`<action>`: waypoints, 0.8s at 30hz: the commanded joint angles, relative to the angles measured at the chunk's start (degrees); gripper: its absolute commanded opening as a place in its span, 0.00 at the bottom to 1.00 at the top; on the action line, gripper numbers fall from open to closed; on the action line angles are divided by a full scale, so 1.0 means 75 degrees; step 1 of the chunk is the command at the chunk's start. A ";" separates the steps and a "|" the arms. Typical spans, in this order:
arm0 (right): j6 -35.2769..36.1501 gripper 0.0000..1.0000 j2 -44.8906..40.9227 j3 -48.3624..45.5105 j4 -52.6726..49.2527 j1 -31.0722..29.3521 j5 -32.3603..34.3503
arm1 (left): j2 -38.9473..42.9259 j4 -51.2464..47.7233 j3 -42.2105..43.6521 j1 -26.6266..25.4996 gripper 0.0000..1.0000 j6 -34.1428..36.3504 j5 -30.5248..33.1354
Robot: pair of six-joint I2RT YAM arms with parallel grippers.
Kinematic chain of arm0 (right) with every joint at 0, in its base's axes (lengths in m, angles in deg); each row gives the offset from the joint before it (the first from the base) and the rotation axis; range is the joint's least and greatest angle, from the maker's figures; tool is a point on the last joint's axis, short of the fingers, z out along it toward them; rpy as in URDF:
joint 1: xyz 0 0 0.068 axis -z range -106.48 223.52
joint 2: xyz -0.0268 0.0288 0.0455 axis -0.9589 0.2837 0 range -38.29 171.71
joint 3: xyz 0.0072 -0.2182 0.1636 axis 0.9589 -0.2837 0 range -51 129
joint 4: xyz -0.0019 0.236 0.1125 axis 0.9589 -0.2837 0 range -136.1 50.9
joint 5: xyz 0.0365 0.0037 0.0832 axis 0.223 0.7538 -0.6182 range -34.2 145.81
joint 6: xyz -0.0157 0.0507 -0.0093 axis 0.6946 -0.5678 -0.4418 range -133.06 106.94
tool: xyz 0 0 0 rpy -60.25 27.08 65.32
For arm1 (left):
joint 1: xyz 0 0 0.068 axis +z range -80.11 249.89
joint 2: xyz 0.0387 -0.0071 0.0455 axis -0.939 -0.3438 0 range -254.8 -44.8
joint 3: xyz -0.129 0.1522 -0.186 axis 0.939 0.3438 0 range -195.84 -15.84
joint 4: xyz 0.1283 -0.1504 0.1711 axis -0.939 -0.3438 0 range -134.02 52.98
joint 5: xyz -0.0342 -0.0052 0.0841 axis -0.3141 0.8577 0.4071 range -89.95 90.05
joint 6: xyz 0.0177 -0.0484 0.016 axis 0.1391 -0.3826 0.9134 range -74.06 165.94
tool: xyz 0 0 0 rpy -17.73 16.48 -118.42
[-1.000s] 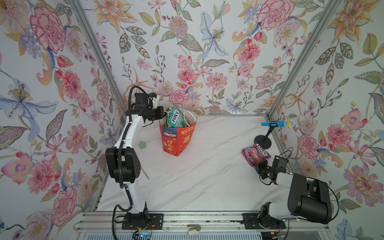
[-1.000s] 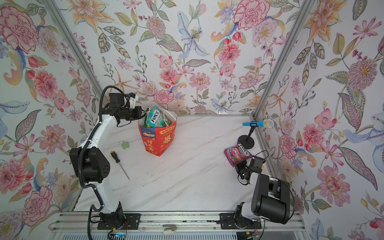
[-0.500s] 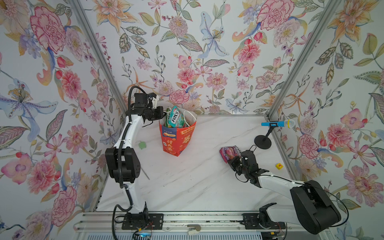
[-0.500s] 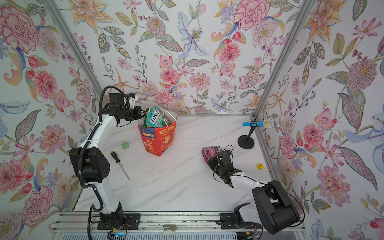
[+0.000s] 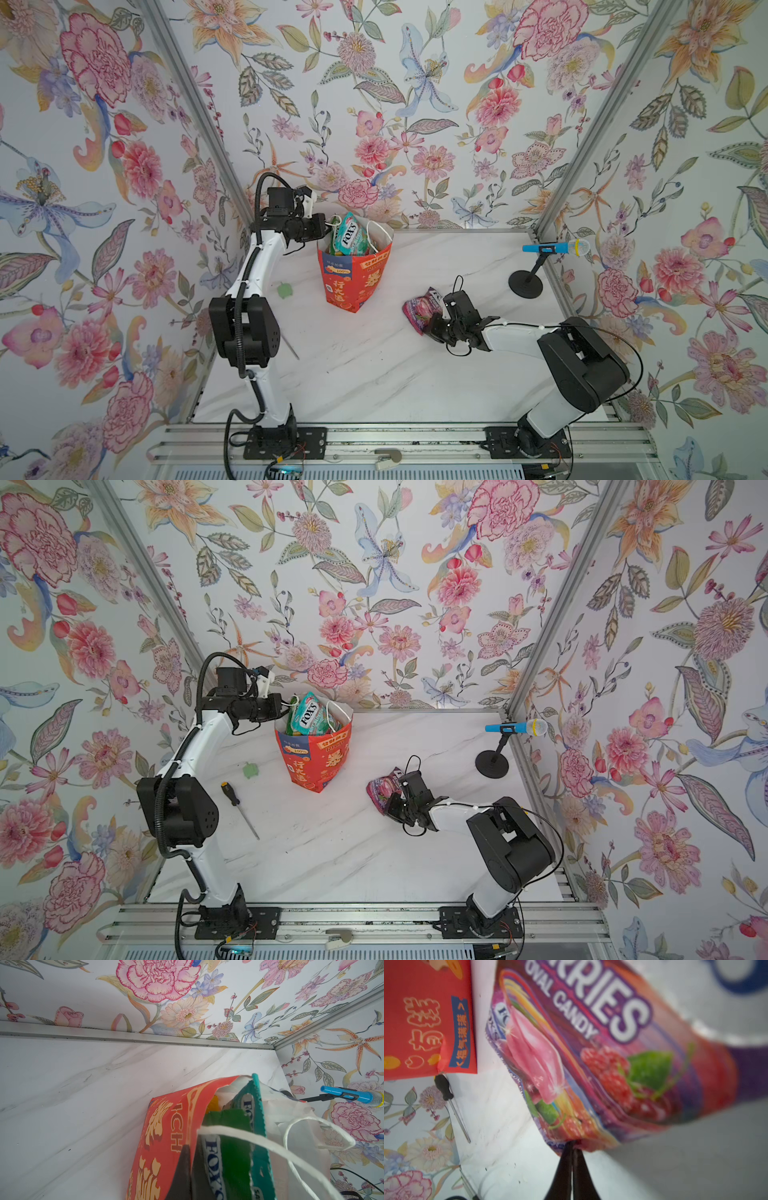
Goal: Place the snacks into the paper bag
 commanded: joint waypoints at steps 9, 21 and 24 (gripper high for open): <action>0.1201 0.54 -0.1966 0.0335 -0.1481 0.2197 -0.0822 | 0.0463 0.0241 -0.0003 0.0122 0.00 0.0027 -0.0136; 0.1176 0.55 0.0245 0.0643 0.0150 0.3933 -0.2770 | 0.0485 0.0171 -0.0050 0.0120 0.00 0.0039 -0.0113; 0.1196 0.55 0.0751 0.0663 0.0259 0.3899 -0.2841 | 0.0501 0.0136 -0.0062 0.0132 0.00 0.0050 -0.0078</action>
